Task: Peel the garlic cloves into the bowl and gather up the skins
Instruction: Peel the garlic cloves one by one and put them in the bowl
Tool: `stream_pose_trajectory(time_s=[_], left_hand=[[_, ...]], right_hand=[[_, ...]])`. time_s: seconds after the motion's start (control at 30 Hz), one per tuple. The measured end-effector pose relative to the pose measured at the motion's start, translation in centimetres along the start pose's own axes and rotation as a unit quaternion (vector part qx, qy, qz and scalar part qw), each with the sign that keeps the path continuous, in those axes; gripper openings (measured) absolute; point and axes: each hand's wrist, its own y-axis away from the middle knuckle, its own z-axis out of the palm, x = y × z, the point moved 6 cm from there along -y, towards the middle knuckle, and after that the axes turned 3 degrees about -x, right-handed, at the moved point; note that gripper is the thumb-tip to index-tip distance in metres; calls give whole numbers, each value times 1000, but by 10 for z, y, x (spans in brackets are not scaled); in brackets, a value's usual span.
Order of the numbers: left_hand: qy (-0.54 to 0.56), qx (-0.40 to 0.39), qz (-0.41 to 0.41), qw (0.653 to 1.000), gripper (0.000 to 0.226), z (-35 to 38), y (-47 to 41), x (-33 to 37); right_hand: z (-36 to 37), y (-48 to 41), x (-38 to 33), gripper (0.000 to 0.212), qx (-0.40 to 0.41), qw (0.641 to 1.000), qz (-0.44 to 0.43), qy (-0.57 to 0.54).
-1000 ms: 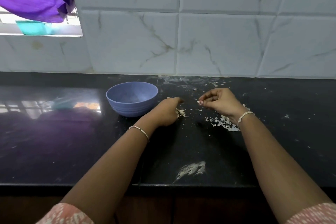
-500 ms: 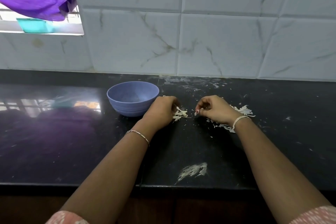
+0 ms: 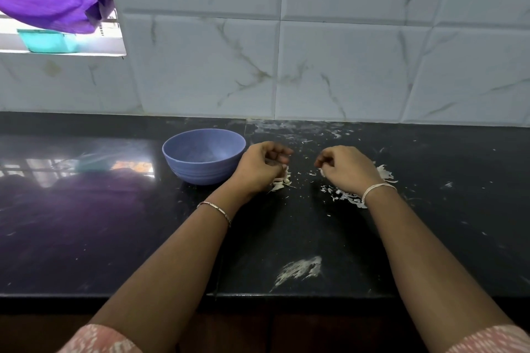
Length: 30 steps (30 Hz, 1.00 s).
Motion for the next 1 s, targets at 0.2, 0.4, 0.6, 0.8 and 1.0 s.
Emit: stream_pose_trajectory(time_s=[0.2, 0.4, 0.6, 0.8, 1.0], left_hand=[[83, 16, -44, 995, 30, -1, -3, -7], [-179, 1, -24, 984, 52, -7, -4, -2], [-413, -14, 28, 910, 25, -7, 7, 10], [-450, -55, 19, 891, 19, 1, 6, 6], [-453, -21, 36, 890, 22, -2, 5, 5]], right_hand=[[9, -2, -19, 15, -2, 995, -73, -63], [8, -1, -26, 10, 15, 994, -100, -36], [23, 2, -49, 29, -48, 982, -179, -37], [32, 1, -49, 21, -85, 981, -168, -46], [26, -5, -42, 15, -28, 984, -130, -120]])
